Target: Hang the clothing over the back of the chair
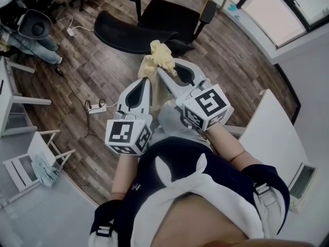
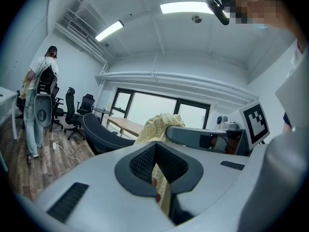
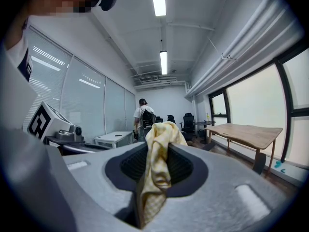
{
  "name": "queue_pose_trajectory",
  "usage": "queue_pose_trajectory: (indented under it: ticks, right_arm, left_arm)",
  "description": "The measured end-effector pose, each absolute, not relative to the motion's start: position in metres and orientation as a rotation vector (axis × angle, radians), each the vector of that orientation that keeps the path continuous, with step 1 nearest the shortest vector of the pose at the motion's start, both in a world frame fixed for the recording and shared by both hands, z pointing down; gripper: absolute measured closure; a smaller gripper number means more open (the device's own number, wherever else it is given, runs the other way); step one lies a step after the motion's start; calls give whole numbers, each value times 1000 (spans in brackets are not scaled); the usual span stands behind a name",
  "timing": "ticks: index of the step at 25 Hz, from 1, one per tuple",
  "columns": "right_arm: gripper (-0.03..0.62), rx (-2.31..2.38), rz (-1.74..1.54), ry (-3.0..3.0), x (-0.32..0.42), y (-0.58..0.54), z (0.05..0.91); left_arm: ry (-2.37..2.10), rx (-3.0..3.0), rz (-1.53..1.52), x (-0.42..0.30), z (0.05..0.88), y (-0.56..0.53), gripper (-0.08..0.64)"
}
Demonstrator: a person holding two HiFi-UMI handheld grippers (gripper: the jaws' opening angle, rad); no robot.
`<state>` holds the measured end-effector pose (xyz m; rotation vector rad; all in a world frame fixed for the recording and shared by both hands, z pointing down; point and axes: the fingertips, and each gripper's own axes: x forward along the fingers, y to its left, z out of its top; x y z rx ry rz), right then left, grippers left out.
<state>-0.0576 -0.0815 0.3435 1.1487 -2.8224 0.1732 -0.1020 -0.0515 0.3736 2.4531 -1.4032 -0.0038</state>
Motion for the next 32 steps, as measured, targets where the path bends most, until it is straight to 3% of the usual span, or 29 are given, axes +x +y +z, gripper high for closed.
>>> queue_pose_trajectory:
  ticks: [32]
  right_arm:
    - [495,1114,1,-2947,-79,-191,261]
  left_arm:
    - [-1445,2453,-34,-114,348,-136,555]
